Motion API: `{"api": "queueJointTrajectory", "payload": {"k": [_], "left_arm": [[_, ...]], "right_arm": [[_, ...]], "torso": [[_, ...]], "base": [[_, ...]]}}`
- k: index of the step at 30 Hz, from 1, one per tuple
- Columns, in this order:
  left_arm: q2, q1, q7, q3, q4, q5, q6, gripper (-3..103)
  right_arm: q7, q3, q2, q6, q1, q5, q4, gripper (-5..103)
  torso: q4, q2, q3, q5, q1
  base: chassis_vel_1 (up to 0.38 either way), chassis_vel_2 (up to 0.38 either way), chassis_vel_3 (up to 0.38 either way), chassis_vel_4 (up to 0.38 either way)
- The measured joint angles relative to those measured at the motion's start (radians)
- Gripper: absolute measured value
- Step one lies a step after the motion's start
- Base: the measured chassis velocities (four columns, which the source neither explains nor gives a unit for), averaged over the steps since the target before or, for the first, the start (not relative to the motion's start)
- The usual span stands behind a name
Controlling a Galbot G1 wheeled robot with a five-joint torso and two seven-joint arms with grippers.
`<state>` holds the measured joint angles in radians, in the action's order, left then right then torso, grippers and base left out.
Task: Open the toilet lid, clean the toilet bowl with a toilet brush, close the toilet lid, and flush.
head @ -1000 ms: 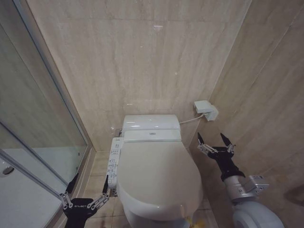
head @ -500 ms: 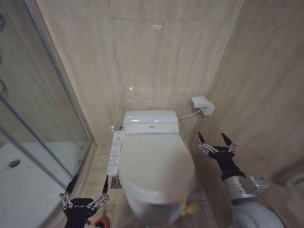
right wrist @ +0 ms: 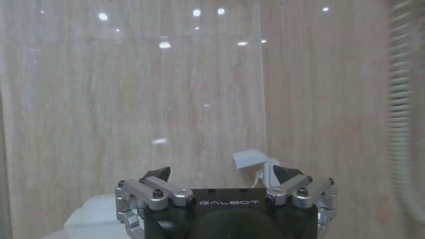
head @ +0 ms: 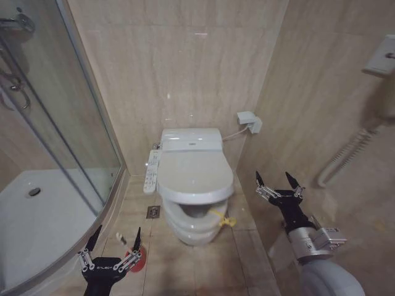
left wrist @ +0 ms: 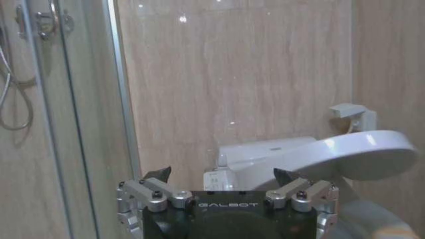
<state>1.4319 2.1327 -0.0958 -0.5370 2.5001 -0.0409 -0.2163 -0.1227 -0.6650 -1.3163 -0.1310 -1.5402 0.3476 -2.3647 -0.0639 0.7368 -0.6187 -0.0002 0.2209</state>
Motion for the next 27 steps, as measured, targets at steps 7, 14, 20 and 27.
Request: {"api": "queueJointTrajectory", "payload": {"k": [7, 14, 20, 27], "left_arm": [[0.0, 0.0, 0.0, 0.0, 0.0, 0.0, 0.0, 100], [0.0, 0.0, 0.0, 0.0, 0.0, 0.0, 0.0, 100], [0.0, 0.0, 0.0, 0.0, 0.0, 0.0, 0.0, 100], [0.0, 0.0, 0.0, 0.0, 0.0, 0.0, 0.0, 100]], "right_arm": [[0.007, 0.002, -0.001, 0.028, 0.001, -0.006, 0.016, 100], [0.015, 0.008, 0.001, 0.088, 0.004, -0.005, 0.033, 100], [0.021, 0.007, 0.003, 0.102, -0.002, -0.008, 0.034, 100], [0.028, 0.014, -0.002, 0.105, -0.013, -0.023, 0.029, 100]], "torso": [[-0.0001, 0.0, 0.0, 0.0004, -0.001], [-0.0001, 0.0, 0.0, 0.0, 0.0], [0.0001, 0.0, 0.0, 0.0001, 0.0], [-0.0001, 0.0, 0.0, 0.0002, 0.0]], "base": [[0.24, -0.241, -0.222, 0.245], [0.085, -0.096, -0.091, 0.092], [-0.026, 0.025, 0.017, -0.028], [-0.006, 0.007, 0.004, -0.008]]}}
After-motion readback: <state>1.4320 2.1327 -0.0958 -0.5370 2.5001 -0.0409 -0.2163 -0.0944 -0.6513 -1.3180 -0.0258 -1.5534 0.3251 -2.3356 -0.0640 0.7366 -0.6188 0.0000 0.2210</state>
